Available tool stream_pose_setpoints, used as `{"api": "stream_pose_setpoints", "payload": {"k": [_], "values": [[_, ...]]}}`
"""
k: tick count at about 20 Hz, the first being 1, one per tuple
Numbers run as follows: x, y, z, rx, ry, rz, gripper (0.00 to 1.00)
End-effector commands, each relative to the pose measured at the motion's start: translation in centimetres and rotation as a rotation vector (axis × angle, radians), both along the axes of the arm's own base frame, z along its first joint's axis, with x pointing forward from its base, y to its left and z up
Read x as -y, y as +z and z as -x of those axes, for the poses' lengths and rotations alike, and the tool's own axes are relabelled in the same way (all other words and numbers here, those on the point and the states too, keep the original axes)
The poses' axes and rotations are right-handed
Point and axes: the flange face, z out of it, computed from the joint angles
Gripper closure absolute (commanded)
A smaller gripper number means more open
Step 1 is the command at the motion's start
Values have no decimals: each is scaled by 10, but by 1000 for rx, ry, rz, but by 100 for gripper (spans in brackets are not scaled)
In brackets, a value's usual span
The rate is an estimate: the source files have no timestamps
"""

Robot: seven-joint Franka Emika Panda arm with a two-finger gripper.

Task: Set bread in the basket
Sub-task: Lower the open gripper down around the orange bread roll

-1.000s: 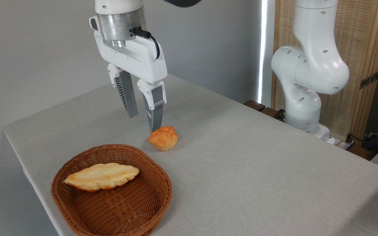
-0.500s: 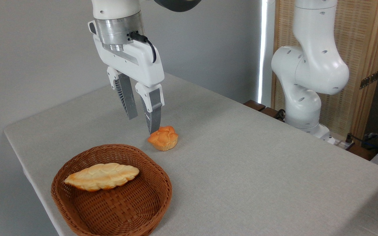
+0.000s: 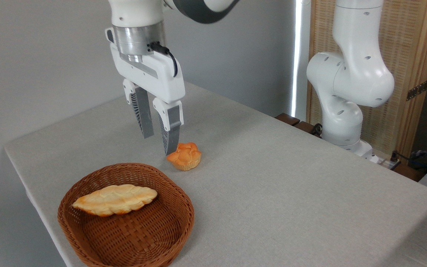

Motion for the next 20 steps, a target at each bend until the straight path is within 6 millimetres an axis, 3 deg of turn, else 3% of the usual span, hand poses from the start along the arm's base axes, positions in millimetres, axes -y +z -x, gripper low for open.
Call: {"api": "stream_pose_setpoints", "payload": {"k": [1, 4, 8, 10, 20], "values": [[20, -34, 43, 28, -86, -9, 0], [39, -65, 65, 19, -165, -10, 0], [55, -89, 80, -15, -221, -20, 0], [69, -97, 86, -29, -248, -22, 0], [80, -111, 91, -57, -231, 32, 0]]}}
